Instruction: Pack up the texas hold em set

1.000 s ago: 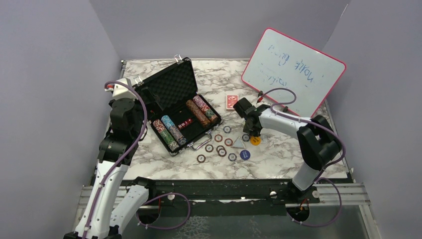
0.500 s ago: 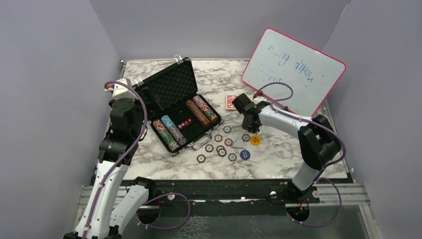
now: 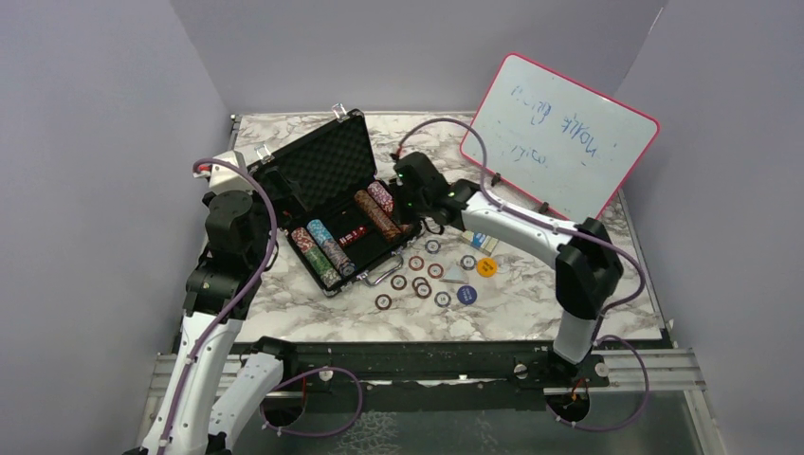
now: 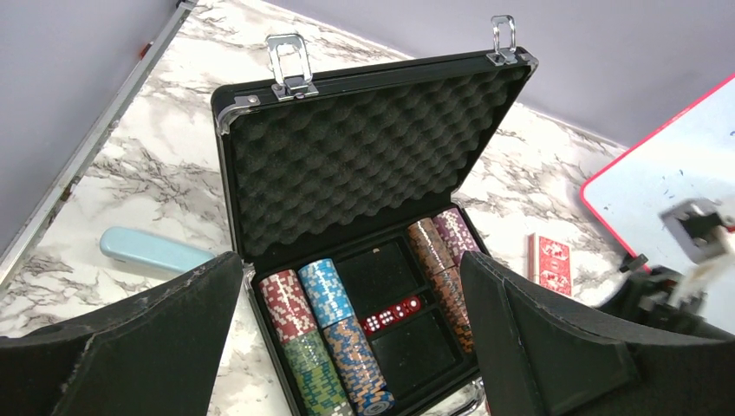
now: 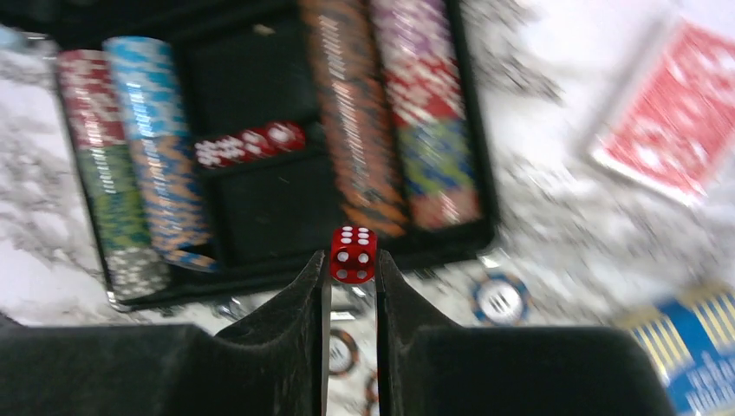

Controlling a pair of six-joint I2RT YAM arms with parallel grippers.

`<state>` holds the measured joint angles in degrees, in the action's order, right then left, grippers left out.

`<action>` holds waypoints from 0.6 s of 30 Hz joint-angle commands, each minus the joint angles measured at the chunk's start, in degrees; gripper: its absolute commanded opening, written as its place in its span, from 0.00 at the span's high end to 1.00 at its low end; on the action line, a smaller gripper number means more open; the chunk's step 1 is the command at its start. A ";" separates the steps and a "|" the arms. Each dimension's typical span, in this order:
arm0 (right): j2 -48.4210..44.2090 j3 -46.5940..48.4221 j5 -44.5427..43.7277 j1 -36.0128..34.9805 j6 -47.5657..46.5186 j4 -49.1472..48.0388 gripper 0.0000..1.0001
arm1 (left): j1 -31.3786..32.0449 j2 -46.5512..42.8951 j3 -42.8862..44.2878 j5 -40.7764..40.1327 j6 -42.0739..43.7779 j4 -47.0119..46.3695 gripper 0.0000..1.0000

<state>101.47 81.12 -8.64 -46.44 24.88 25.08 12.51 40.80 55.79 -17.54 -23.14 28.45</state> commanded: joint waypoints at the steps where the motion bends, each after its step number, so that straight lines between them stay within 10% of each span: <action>1: 8.61 9.66 5.63 -3.88 -11.37 -3.45 0.81 | 0.23 -0.74 1.54 -1.49 -0.85 -0.87 0.01; 18: 30.38 35.15 3.35 -5.59 -15.66 11.02 0.81 | 0.23 -0.23 2.30 -1.15 -1.37 -0.07 0.01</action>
<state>129.73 112.79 -4.60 -51.51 10.96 31.48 12.51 40.73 56.53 -17.63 -24.12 28.86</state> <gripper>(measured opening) 0.221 0.990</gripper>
